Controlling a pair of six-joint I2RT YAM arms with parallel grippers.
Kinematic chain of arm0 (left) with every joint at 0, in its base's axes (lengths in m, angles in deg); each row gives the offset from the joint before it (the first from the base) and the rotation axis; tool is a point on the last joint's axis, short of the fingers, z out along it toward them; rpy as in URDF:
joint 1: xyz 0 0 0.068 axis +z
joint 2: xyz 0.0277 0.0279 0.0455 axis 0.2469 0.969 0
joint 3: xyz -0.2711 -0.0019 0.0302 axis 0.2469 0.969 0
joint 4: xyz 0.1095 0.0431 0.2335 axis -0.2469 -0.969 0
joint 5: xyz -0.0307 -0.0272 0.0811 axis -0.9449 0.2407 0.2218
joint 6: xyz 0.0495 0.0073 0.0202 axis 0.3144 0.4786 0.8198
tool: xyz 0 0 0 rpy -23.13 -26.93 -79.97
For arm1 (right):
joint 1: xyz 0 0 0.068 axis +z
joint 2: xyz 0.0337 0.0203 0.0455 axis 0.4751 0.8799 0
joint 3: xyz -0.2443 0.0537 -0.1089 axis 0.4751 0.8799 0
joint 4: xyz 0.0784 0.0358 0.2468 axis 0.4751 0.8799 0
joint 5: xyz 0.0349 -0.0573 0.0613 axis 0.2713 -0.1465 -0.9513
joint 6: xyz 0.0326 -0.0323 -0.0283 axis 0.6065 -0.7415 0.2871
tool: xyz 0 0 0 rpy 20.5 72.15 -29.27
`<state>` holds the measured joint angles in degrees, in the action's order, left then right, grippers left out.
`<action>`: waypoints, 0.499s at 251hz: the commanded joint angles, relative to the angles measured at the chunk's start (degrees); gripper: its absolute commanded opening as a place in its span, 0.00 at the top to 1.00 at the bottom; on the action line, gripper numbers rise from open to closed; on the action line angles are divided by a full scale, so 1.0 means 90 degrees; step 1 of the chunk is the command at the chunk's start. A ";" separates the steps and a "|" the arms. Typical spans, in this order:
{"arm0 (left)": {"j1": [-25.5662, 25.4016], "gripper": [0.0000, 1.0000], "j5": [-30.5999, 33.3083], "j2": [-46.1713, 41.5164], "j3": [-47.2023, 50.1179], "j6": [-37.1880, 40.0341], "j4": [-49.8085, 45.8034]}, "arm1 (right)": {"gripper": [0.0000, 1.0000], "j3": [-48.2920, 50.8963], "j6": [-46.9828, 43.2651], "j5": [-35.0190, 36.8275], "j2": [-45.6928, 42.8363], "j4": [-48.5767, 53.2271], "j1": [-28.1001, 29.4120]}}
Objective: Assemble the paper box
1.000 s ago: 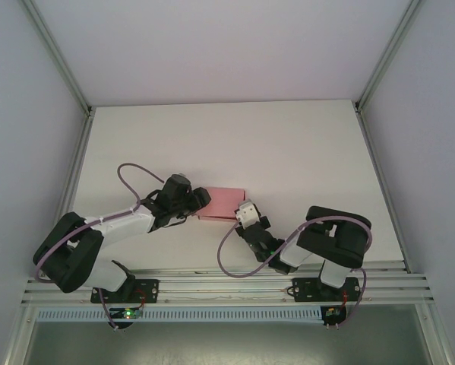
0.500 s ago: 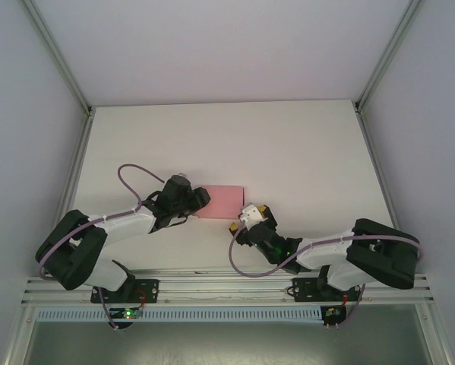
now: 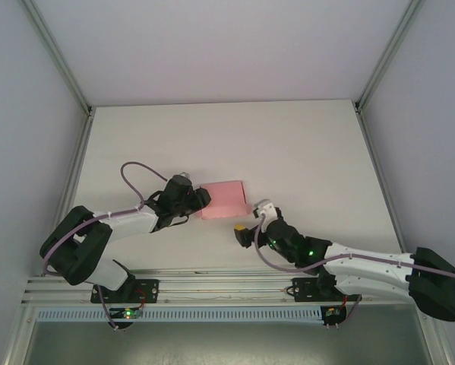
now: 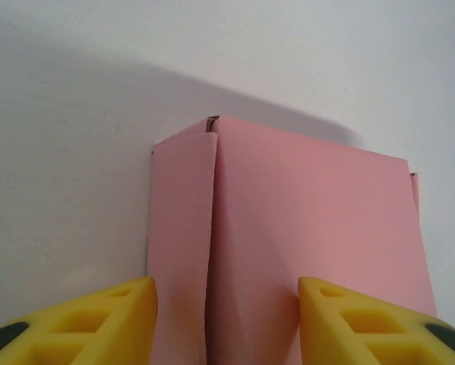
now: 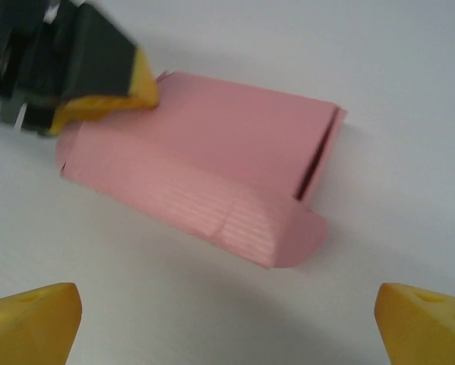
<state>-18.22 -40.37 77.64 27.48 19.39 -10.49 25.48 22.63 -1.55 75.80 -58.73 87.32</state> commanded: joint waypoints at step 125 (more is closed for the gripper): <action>0.0048 0.75 -0.0413 0.0925 0.0257 0.0276 0.0636 | 0.02 -0.2026 0.1144 -0.3216 0.2408 0.0925 -0.2921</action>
<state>-18.20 -42.87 82.82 27.41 21.32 -2.84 10.60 31.37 -19.48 92.46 -52.96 64.53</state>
